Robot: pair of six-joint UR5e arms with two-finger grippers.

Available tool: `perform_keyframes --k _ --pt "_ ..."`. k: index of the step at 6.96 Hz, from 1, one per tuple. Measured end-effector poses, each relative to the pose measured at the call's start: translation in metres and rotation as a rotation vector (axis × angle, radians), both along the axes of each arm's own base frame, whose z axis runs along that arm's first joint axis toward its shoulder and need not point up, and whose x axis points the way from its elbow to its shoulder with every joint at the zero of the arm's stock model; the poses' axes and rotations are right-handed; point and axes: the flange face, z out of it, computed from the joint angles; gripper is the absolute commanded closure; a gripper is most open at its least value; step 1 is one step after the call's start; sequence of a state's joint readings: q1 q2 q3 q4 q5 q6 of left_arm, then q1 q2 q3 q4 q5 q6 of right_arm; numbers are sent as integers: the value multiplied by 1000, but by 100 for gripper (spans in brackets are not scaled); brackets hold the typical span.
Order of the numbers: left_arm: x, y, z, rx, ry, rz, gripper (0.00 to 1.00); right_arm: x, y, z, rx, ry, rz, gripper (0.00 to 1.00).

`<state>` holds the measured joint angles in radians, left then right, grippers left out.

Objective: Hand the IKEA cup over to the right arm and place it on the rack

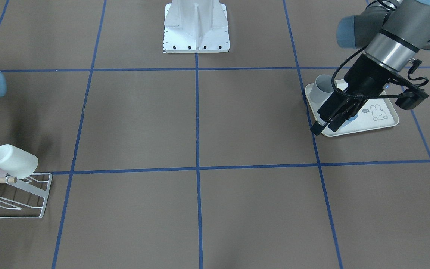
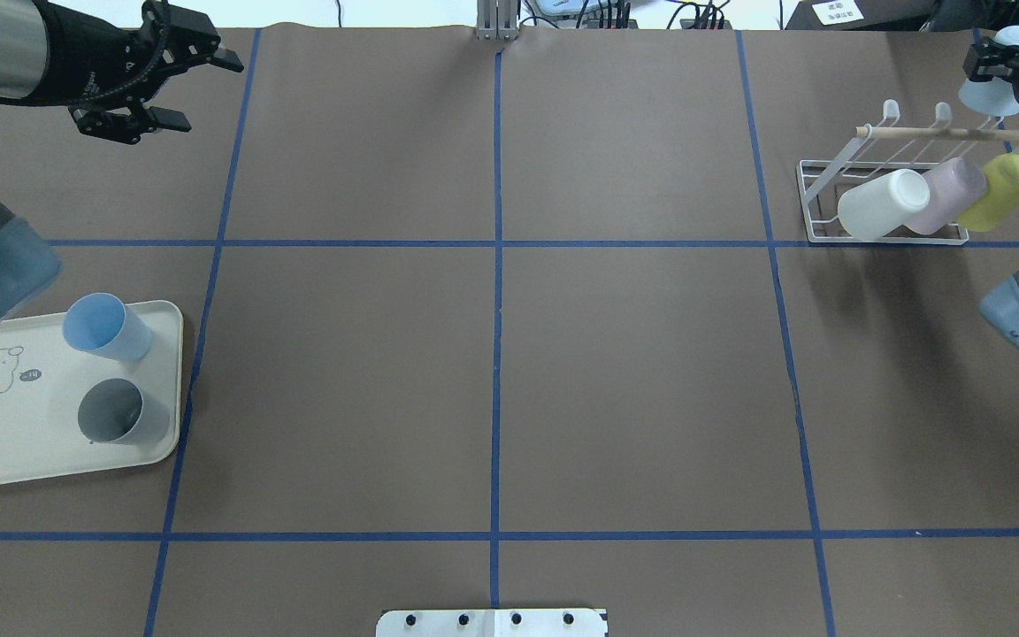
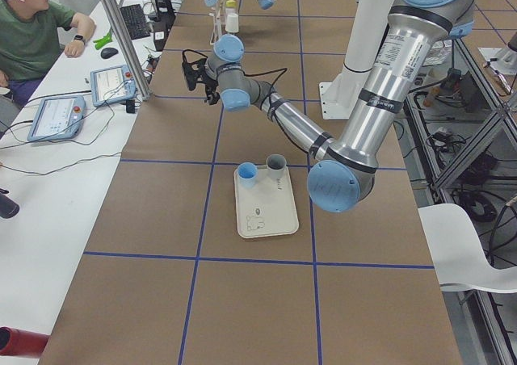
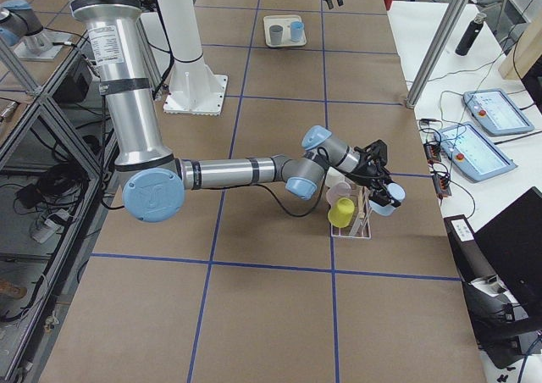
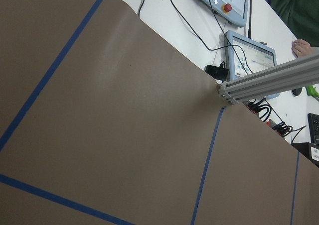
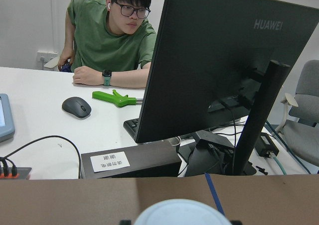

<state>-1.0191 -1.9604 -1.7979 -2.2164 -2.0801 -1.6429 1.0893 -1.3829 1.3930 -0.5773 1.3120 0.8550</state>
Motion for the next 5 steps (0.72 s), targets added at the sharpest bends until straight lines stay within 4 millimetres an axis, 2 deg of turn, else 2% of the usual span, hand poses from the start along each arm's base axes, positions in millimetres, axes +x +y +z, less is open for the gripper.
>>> perform_keyframes --k 2,3,4,5 --pt "1 1 0 0 1 2 0 0 9 12 2 -4 -15 100" --pt "1 1 -1 1 2 2 0 -3 11 14 2 -1 -22 24" --pt "1 1 -1 2 2 2 0 -8 12 17 -1 5 -32 0" --pt "0 2 -2 3 4 2 0 -9 13 22 -5 8 -38 0"
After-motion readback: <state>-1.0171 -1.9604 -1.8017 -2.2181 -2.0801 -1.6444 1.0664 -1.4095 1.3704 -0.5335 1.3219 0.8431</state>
